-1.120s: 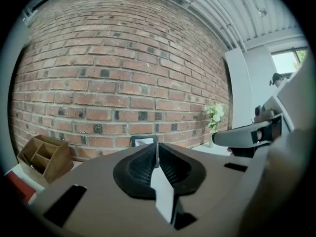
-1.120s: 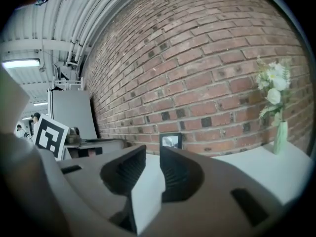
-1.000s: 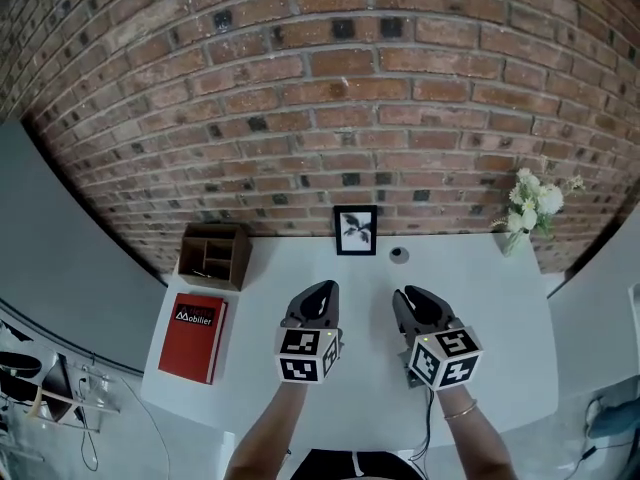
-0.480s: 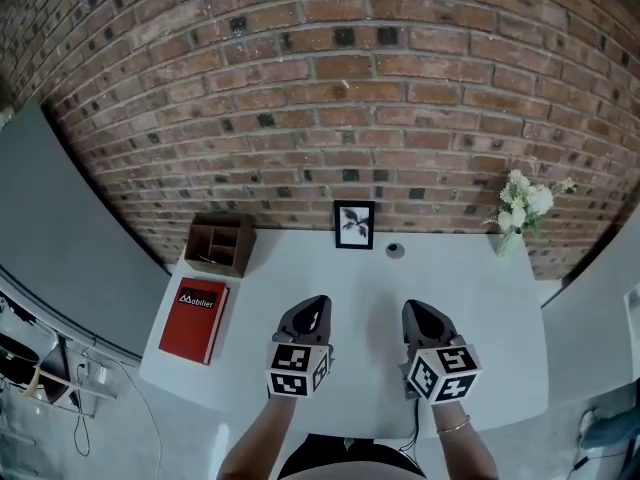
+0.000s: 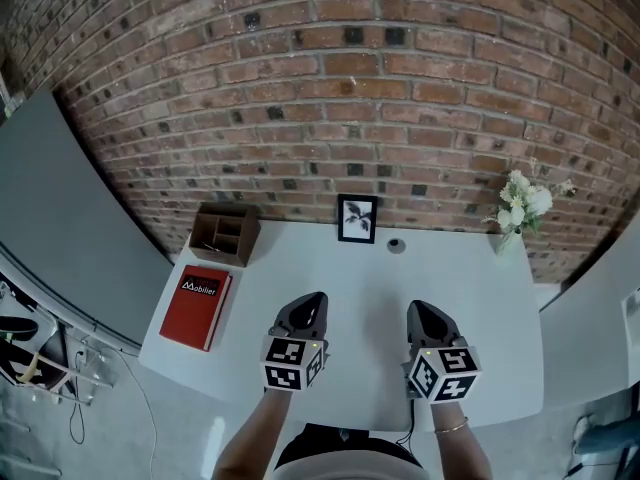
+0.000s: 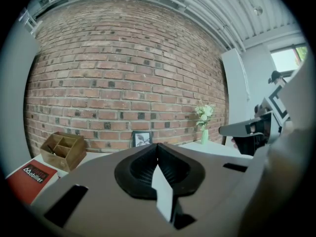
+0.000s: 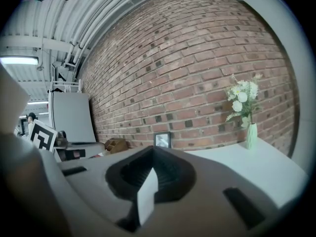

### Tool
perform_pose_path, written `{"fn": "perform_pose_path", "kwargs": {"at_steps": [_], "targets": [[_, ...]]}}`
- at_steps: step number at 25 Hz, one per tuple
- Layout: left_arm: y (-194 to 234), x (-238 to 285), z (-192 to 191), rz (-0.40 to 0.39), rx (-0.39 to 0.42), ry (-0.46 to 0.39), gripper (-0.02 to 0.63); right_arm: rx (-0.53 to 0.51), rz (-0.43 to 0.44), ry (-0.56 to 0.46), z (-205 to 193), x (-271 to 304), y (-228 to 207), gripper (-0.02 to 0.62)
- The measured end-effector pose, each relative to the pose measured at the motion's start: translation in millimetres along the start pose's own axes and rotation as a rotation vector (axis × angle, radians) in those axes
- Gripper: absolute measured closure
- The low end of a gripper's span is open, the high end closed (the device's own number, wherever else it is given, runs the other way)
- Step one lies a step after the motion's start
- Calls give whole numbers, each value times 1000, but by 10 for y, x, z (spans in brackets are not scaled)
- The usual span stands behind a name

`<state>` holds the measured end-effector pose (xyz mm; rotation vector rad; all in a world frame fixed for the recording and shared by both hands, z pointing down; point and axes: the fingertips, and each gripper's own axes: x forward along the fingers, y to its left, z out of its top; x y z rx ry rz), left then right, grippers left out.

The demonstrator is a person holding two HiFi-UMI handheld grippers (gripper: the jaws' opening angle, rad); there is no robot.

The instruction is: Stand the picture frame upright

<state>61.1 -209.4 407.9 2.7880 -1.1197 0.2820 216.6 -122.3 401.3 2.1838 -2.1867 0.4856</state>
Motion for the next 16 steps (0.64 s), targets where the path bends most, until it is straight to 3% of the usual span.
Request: {"fn": "perform_pose_path", "kwargs": {"at_steps": [16], "targets": [[-88,-62,-29,-17,-34,10,611,-11,34,26,-96,-55,124,592]]}}
